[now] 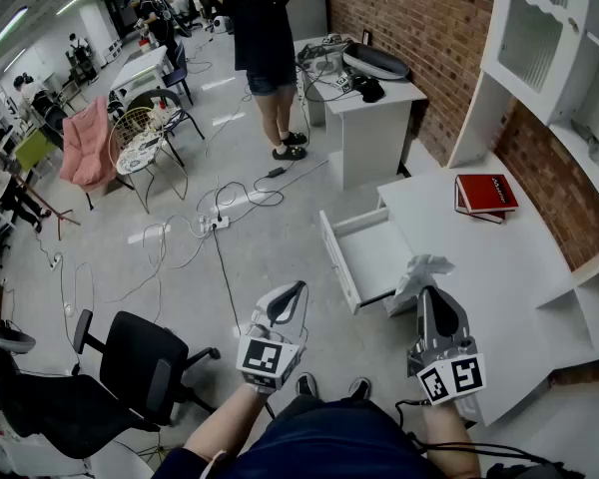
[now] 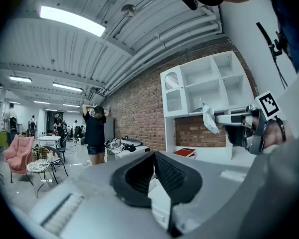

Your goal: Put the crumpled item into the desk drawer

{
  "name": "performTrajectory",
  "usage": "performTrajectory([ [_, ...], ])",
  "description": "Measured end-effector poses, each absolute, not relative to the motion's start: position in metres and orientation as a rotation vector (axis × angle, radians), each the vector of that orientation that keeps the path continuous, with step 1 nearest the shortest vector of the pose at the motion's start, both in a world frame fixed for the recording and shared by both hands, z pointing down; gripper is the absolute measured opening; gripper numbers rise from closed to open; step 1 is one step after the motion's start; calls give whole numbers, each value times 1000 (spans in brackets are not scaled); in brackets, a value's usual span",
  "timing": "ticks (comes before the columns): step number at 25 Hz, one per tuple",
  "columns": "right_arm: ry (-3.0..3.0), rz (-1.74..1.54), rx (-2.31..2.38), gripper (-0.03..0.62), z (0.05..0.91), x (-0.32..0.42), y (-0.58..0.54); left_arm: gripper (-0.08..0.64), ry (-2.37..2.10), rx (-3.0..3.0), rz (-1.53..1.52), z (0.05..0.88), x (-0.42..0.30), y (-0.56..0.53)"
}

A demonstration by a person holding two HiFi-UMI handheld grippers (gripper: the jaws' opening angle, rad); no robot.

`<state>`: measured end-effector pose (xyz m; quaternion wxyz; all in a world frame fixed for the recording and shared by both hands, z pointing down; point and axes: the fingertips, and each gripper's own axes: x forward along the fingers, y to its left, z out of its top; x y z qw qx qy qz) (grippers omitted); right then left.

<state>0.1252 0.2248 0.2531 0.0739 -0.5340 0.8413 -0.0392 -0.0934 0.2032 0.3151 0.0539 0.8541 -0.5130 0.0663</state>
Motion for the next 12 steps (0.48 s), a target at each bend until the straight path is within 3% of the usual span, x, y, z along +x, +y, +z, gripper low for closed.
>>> performTrajectory([
  [12,2539,-67,-1548,3,249,115,197,5,-1645,2575,251,305,-102,184],
])
